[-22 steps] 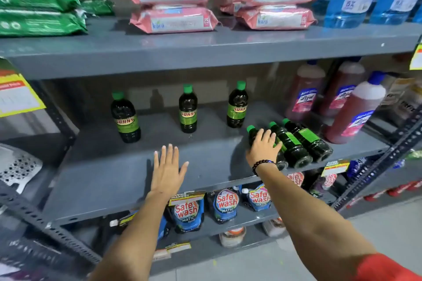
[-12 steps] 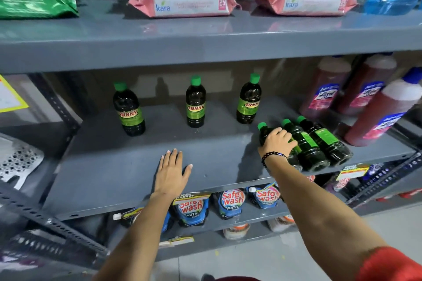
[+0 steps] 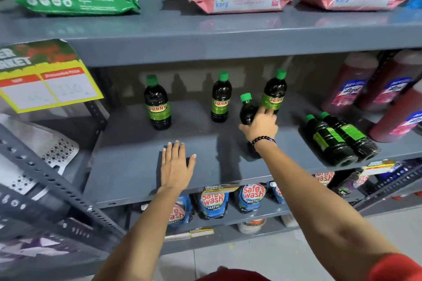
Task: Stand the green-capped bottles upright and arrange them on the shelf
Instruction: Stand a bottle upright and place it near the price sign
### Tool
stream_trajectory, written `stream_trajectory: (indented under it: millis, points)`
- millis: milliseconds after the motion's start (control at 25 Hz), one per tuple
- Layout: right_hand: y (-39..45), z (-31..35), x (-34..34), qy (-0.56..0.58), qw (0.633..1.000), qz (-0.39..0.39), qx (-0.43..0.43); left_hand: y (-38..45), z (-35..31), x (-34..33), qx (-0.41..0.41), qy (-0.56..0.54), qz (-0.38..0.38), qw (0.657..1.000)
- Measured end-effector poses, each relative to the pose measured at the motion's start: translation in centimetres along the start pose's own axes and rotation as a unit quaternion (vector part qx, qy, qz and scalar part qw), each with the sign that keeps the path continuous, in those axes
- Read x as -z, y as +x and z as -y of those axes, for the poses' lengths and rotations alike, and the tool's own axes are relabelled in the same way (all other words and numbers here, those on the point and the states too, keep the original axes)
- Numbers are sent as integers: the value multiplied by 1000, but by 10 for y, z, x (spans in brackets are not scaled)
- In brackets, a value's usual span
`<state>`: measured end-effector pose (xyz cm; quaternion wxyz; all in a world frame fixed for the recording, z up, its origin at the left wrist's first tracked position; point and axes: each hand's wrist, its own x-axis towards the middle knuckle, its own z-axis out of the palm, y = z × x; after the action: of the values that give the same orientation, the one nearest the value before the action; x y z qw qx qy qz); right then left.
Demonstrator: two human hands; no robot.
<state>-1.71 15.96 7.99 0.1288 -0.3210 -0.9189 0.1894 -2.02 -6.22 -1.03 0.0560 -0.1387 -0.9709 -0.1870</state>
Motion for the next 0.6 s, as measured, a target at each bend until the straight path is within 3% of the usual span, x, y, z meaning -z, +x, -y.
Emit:
stream_trajectory:
  millis: [320,600]
  points:
    - [-51,113,-41,221,963,75,139,-9,69,18,74,21,-16,997]
    - [-62,172,-61,248,937,170,175,-6,75,14,111,29,-14,993]
